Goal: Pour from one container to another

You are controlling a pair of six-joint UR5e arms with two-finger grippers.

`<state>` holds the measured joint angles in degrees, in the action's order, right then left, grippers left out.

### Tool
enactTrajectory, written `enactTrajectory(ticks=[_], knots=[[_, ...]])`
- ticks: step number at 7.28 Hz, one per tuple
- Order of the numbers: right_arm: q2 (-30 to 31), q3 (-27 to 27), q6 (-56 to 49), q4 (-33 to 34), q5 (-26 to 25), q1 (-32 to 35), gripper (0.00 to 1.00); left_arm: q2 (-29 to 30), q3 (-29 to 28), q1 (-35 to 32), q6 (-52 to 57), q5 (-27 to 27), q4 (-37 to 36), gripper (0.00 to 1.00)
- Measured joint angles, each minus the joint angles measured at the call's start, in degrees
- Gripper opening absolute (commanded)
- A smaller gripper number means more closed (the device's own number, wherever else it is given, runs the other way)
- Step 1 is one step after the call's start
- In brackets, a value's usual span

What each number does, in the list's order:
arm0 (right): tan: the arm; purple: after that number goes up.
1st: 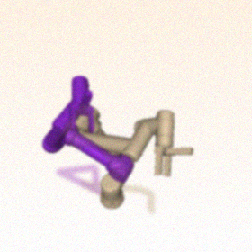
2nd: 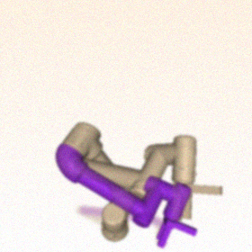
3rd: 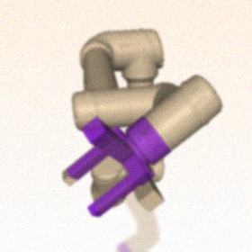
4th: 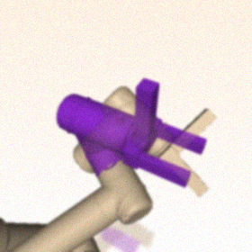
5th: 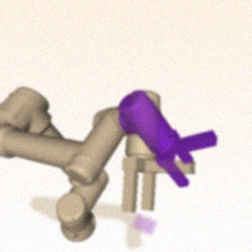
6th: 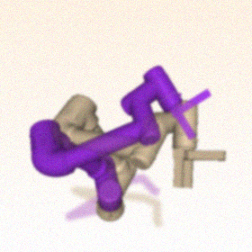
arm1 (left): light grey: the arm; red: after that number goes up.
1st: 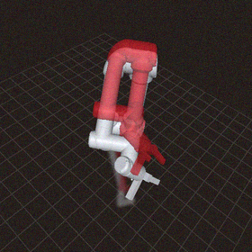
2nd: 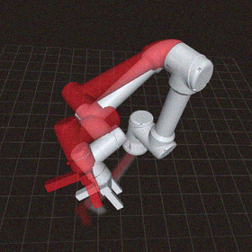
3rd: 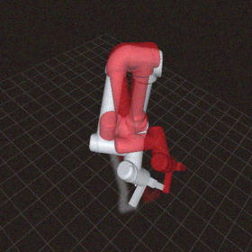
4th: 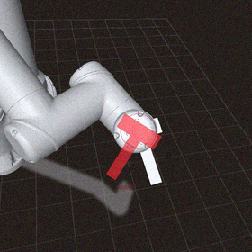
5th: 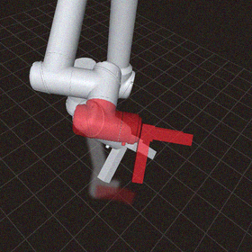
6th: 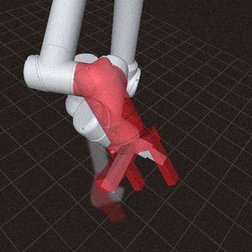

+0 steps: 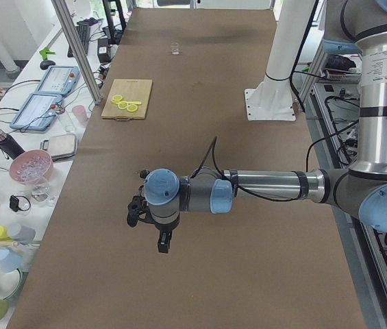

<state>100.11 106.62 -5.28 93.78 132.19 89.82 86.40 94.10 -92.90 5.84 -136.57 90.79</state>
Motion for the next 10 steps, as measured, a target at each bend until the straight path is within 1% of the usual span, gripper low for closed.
enactTrajectory(ticks=[3, 7, 10], knots=[[0.0, 0.07, 0.0, 0.0, 0.0, 0.0, 1.0, 0.32, 0.18, 0.22, -0.03, 0.07, 0.08, 0.98], [-0.01, 0.16, 0.0, 0.0, 0.0, 0.0, 1.0, 2.86, 0.0, 0.25, -0.1, -0.12, 0.1, 0.98], [0.0, 0.16, 0.0, 0.0, 0.0, 0.0, 1.0, 3.55, 0.18, 0.22, -5.38, -0.3, 0.24, 0.98]])
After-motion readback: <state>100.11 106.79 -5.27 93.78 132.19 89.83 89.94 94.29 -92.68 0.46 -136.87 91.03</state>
